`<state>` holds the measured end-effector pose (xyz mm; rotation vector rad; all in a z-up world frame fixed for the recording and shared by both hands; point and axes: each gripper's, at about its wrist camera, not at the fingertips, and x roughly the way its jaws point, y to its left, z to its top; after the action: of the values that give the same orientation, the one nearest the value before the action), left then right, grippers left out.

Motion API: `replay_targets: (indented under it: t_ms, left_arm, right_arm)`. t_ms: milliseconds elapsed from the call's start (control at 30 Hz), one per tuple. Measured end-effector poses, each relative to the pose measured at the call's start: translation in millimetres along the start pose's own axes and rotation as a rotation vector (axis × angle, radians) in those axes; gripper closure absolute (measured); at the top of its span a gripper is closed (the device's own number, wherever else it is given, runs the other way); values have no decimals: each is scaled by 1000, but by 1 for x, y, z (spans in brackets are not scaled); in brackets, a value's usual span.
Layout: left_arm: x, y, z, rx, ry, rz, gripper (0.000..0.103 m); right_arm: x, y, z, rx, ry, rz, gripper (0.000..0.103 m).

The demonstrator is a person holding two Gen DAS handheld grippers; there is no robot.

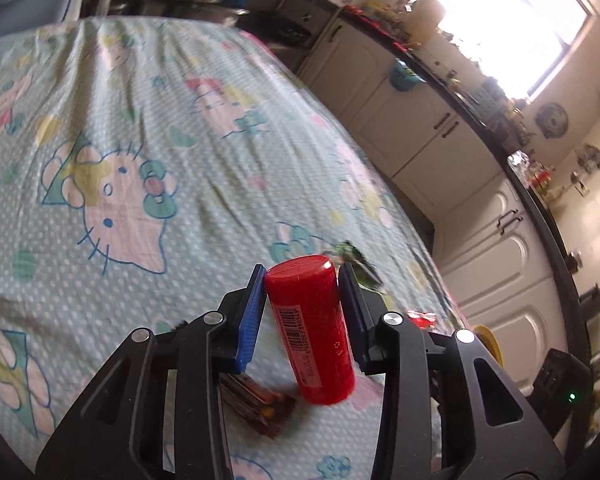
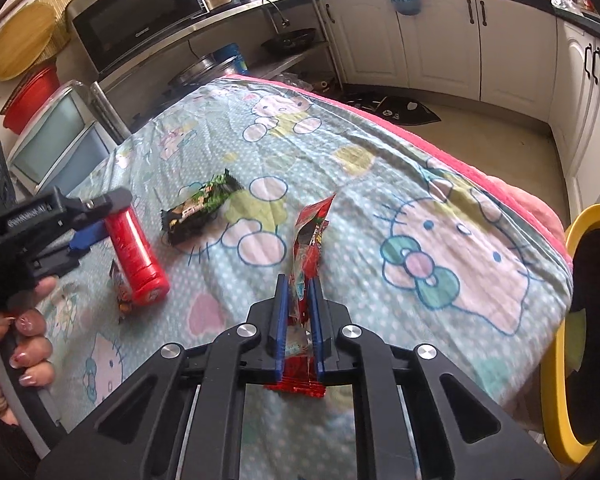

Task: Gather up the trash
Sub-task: 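Carry the red can and red wrapper over the yellow bin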

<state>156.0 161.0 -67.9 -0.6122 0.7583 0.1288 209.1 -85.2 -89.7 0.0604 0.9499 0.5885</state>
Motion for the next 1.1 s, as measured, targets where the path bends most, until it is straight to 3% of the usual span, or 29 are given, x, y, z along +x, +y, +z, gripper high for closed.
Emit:
replay_targets:
  t_ms: [500, 1100]
  left_arm:
    - [-11, -60, -25, 180, -9, -24, 75]
    - [-18, -135, -40, 315, -25, -118, 75]
  right_arm:
    - [-41, -11, -15, -13, -40, 18, 95]
    - [-111, -59, -17, 57, -183, -43, 95]
